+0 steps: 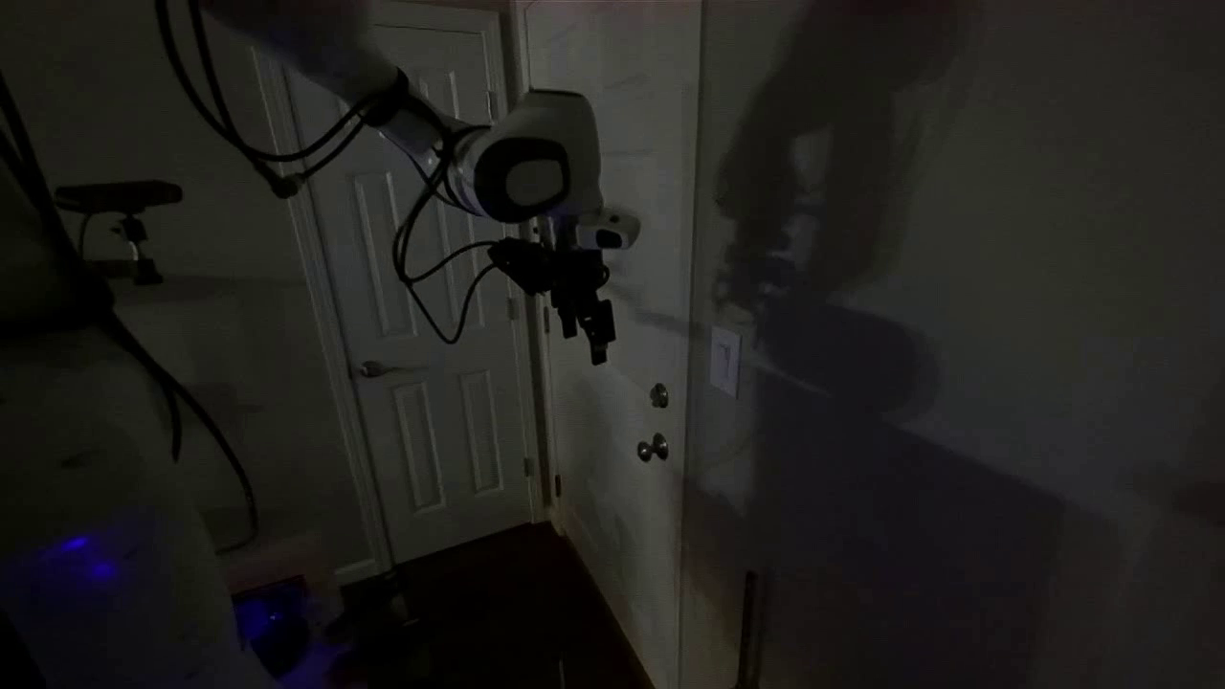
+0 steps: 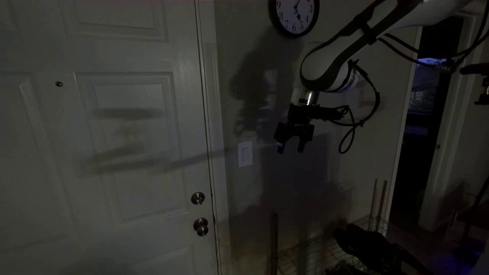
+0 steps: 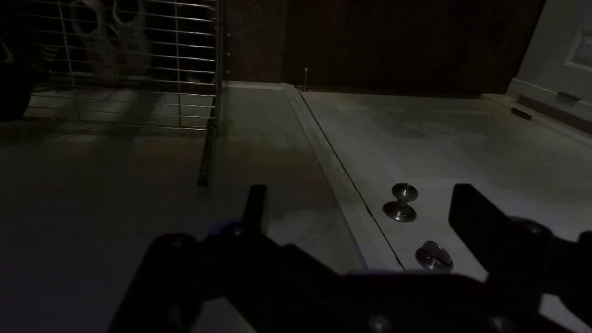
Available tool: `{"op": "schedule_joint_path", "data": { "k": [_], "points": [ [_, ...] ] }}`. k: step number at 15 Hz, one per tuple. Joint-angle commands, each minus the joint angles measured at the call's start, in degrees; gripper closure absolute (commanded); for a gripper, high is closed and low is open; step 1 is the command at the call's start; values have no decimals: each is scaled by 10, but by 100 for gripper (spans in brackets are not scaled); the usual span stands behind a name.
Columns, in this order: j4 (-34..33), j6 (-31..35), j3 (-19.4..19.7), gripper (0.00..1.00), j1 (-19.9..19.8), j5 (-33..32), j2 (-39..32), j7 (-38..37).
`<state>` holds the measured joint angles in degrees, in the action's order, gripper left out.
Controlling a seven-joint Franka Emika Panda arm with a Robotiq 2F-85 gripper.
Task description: Switch on the light switch
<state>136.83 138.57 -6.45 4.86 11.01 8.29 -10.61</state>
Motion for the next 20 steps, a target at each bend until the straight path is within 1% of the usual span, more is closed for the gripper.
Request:
{"op": "schedule_joint_path", "data": {
  "k": [1, 8, 18, 19, 20],
  "points": [
    [-16, 20, -3, 0, 2, -17, -24, -14],
    [-38, 40, -4, 0, 4, -25, -60, -17],
    [-73, 106, 0, 0, 14, -96, -121, -60],
    [-65, 90, 0, 0, 11, -76, -109, -34],
    [-69, 93, 0, 0, 12, -79, -114, -36]
  ]
}}
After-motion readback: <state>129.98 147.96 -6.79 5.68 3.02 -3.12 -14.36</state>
